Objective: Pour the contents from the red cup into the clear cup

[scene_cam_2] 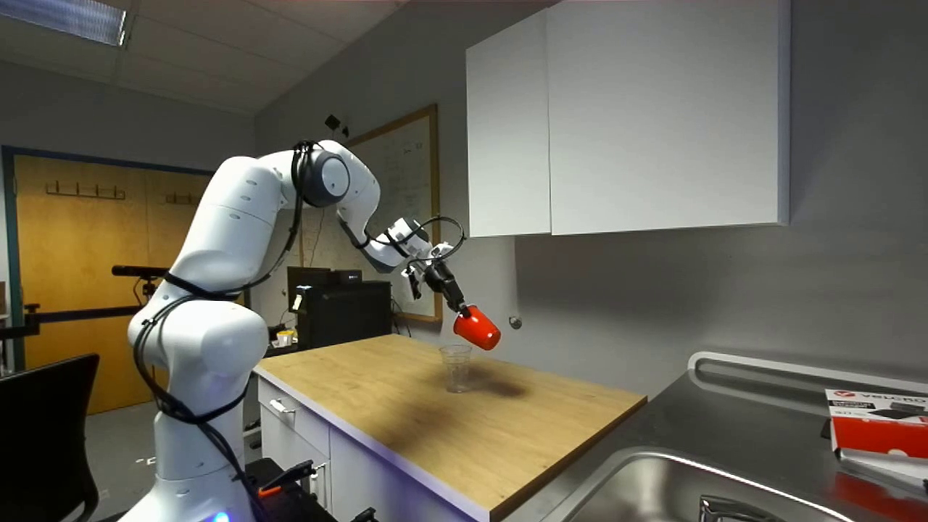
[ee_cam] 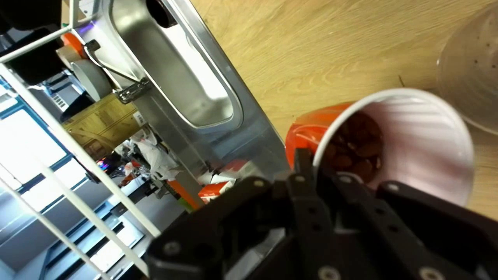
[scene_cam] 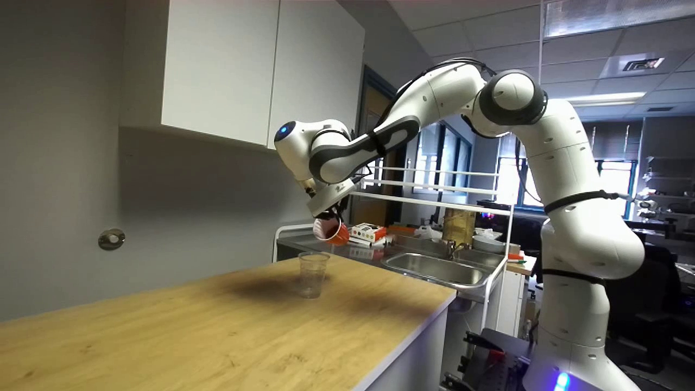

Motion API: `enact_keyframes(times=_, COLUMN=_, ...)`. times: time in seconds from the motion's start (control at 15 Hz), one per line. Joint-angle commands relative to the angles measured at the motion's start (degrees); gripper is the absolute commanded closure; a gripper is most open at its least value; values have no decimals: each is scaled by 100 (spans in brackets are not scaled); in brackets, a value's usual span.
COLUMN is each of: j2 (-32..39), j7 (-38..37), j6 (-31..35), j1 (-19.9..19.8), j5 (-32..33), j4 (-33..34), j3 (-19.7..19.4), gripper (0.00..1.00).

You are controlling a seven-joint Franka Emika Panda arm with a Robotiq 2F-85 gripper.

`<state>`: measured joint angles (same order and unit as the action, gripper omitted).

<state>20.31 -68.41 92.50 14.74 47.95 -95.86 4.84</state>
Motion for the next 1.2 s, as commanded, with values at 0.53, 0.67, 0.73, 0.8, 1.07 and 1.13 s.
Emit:
enact_keyframes(times=0.53, j2=525, j7=-559, j6=-1354, j1=700, j5=640, j4=275, j3=162, gripper=96)
enact_keyframes(times=0.67, j2=591, j7=-614, j6=-1590, j1=824, j5=800, j4=218, j3=208, gripper=96)
enact_keyframes(times=0.73, j2=628, j7=-645, j6=-1715, j1=889, j5=905, j4=195, j3=234, gripper=96)
enact_keyframes(times=0.8, j2=681, j7=-665, j6=-1830, j1=935, j5=1007, j4=188, j3=258, gripper=96)
enact_keyframes(times=1.07, j2=834, j7=-761, j6=-2195, j1=1093, j5=1474, j4=154, j3=341, gripper=96)
enact_keyframes(times=1.13, j2=877, j7=-778, j6=-2253, j1=1116, j5=1604, j4=162, j3=355, gripper=96)
